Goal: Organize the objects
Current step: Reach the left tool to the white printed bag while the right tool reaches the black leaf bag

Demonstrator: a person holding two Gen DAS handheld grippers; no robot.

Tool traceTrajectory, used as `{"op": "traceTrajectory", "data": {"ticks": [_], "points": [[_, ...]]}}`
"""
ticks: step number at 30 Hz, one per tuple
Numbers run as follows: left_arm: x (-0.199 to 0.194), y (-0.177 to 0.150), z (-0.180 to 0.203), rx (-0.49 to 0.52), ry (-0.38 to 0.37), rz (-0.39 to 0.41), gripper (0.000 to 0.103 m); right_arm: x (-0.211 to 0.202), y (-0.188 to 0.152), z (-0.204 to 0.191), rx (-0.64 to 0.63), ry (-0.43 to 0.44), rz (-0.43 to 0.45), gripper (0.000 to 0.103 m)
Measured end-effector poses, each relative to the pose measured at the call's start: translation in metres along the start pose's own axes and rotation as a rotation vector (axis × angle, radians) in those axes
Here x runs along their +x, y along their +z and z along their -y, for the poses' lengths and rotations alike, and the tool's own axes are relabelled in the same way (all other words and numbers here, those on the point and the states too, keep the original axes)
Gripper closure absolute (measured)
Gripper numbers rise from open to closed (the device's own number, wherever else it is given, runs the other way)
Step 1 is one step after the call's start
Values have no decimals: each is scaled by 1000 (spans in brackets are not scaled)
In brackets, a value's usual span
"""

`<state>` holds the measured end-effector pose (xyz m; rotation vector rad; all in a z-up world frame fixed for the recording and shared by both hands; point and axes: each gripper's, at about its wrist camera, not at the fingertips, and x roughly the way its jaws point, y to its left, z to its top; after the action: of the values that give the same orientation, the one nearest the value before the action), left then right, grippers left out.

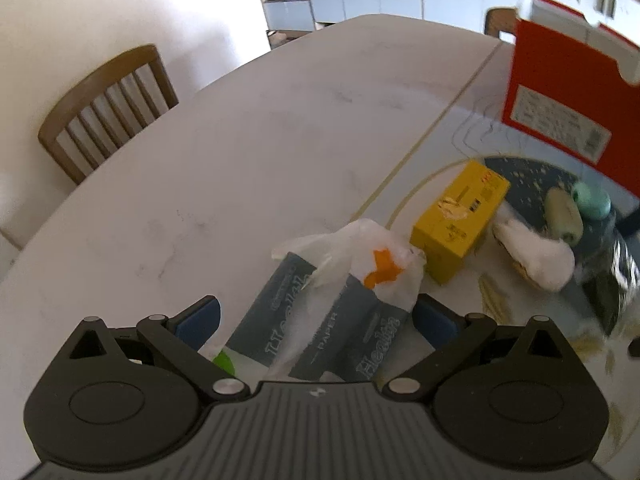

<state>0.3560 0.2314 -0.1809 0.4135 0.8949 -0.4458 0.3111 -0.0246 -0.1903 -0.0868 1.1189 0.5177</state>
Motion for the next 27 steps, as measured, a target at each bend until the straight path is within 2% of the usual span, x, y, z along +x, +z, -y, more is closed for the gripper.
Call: {"op": "traceTrajectory", "data": {"ticks": [8,10,14,19,25,27], "points": [[6,-5,-12,-131,-38,-11,4,5,1,-8,7,-38,21,17],[1,-7,-9,-154,-37,2,17,4,0,-10,7,-57,32,21],[-5,-9,-2,-185,-5,18,35,2,-3,-17,-14,-91,46,30],[-14,-15,7,-219,30,17,56,0,-5,-22,-50,-99,49,51],[-34,-26,12,-323,60,-5,66,-8,-9,-22,-51,-70,48,67],[-45,-29,16,-351,64,-3,66,-14,-12,-21,-50,-56,50,72]]}}
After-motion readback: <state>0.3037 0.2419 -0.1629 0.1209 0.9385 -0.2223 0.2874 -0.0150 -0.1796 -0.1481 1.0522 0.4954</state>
